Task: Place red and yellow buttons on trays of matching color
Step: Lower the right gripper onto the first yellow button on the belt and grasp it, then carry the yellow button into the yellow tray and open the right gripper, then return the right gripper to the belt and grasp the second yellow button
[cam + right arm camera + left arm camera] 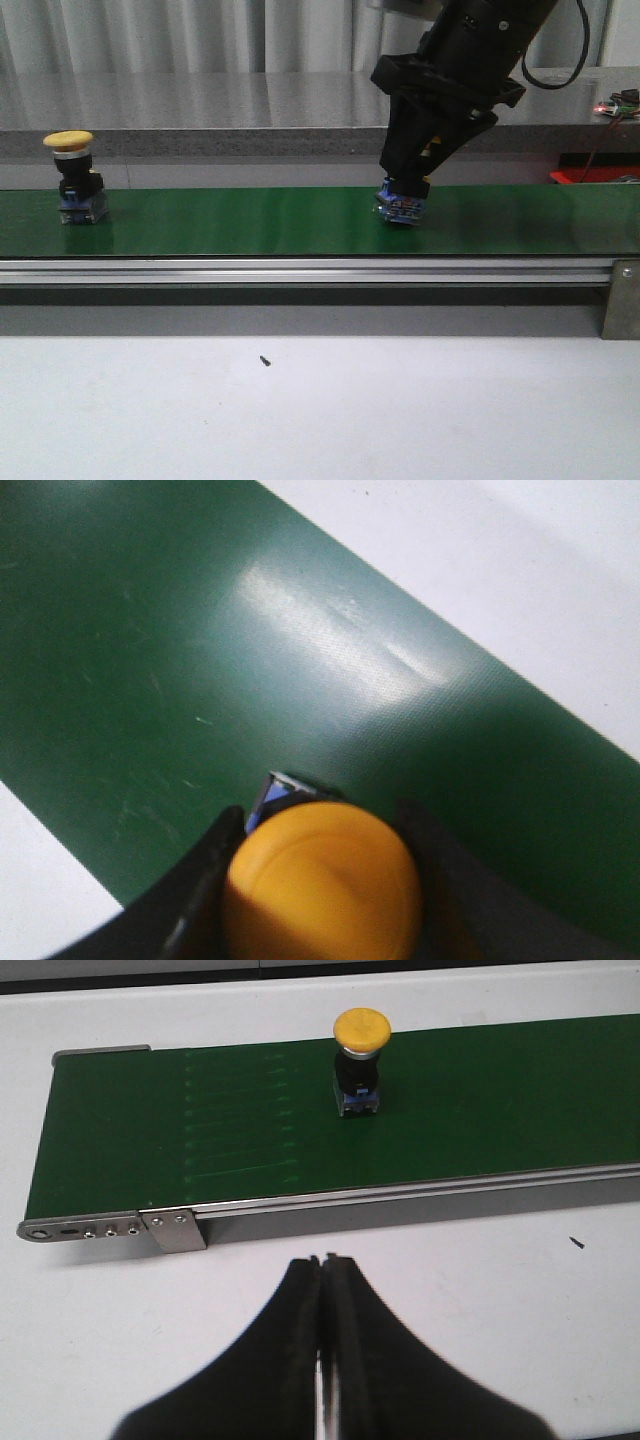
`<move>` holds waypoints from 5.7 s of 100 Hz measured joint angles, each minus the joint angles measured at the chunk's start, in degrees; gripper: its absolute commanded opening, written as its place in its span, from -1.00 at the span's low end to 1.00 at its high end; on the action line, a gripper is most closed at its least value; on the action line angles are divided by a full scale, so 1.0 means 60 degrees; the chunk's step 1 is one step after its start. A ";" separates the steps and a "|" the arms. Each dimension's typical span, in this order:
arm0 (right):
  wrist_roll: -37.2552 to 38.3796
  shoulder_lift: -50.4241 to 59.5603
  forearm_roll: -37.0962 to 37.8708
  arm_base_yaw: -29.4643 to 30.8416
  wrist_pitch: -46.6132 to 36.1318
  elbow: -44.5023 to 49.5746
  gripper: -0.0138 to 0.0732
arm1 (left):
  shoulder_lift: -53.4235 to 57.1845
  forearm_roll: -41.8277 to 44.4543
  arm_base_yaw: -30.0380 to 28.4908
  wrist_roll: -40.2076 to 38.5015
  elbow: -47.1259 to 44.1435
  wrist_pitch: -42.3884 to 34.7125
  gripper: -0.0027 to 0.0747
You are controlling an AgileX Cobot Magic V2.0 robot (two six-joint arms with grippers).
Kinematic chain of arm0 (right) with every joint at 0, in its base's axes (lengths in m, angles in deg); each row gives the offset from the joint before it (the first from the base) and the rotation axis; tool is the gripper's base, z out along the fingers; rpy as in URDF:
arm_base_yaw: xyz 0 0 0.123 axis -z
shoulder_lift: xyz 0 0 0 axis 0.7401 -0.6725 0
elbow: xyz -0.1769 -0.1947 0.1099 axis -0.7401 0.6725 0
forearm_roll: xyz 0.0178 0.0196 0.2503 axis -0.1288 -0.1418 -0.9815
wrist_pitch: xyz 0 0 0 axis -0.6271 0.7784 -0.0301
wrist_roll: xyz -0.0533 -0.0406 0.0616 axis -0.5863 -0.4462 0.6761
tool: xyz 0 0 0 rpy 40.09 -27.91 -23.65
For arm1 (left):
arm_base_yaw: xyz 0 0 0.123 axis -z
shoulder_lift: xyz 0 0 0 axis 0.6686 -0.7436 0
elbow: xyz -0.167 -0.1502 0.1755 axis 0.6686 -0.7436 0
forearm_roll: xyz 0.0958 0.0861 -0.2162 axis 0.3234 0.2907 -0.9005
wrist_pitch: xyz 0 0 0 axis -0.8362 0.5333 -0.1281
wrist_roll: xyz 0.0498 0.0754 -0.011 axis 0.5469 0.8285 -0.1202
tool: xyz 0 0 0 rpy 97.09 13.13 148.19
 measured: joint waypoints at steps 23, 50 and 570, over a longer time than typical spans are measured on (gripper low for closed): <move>0.0019 0.0157 0.0168 0.0000 0.0000 0.0000 -0.42 | 0.0000 0.0000 0.0000 0.0000 0.0000 0.0000 -0.98; 0.0066 0.1557 0.0277 0.0795 0.0580 0.0000 -0.42 | 0.0000 0.0013 0.0000 0.0000 0.0000 0.0000 -0.98; 0.4827 0.3069 0.3339 -0.0213 -0.1754 0.2955 0.56 | 0.0000 0.0022 0.0000 0.0017 0.0000 0.0000 -0.98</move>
